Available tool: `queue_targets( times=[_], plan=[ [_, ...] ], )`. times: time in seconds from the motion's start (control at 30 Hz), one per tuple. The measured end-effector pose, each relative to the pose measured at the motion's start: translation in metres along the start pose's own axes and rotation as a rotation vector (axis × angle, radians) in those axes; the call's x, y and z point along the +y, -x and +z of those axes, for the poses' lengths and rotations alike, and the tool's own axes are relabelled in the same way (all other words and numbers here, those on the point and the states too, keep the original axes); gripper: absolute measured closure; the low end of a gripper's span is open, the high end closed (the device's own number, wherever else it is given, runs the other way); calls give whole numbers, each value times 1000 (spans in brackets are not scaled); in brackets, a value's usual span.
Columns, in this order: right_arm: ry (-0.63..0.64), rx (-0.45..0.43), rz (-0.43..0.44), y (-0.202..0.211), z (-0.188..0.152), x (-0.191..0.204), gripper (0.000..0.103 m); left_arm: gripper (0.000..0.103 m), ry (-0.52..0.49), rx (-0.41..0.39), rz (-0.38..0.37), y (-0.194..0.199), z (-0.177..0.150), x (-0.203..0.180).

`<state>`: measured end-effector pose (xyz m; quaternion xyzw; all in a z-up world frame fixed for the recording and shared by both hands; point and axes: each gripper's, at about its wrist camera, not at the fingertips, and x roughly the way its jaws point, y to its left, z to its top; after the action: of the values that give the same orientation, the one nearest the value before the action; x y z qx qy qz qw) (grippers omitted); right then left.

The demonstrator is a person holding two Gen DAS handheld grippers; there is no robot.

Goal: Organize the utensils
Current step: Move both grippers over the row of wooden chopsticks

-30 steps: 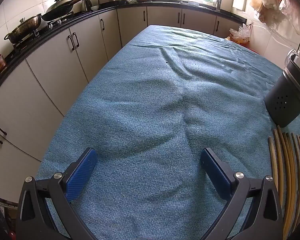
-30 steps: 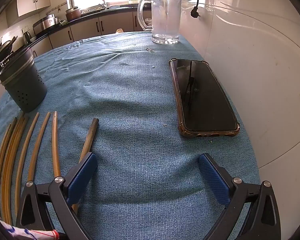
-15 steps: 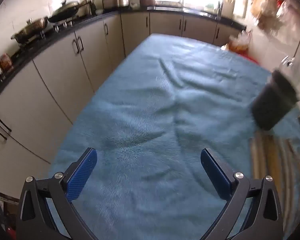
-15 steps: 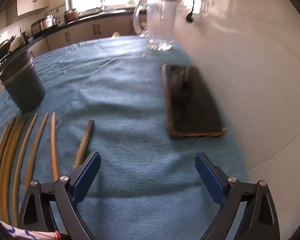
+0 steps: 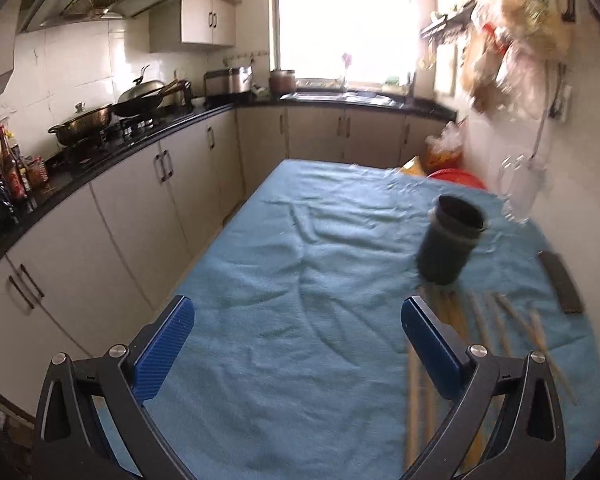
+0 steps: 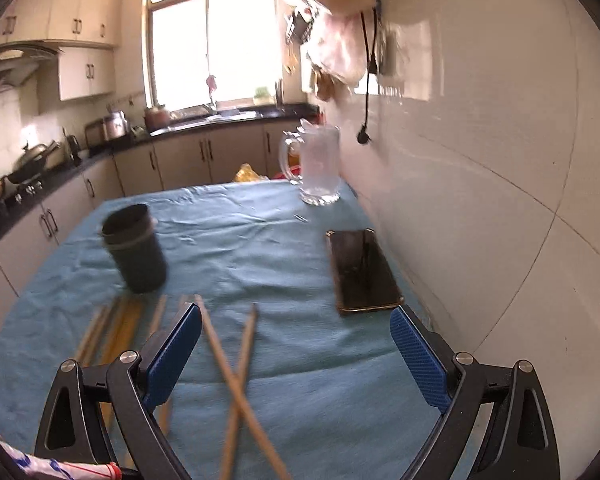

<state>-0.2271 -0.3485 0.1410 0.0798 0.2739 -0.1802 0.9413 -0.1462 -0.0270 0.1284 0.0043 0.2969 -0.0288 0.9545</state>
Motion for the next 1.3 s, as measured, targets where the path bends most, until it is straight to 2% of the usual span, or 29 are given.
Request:
queue_targets(
  times=[0.23,0.37,0.43,1.3],
  plan=[
    [-19,-21,74,27,-11,33,6,0,37,-85,-8,44,-1,-8],
    [17,-55,55,41,-12,50,6,0,18,-73,15,49,-6,-14],
    [26,-57,52,41,-15,46,6,0,19,-68,9,50,-9,-16],
    [26,-18,32,29,-24,45,6,0,-68,-12,42,37,-26,-30]
  ],
)
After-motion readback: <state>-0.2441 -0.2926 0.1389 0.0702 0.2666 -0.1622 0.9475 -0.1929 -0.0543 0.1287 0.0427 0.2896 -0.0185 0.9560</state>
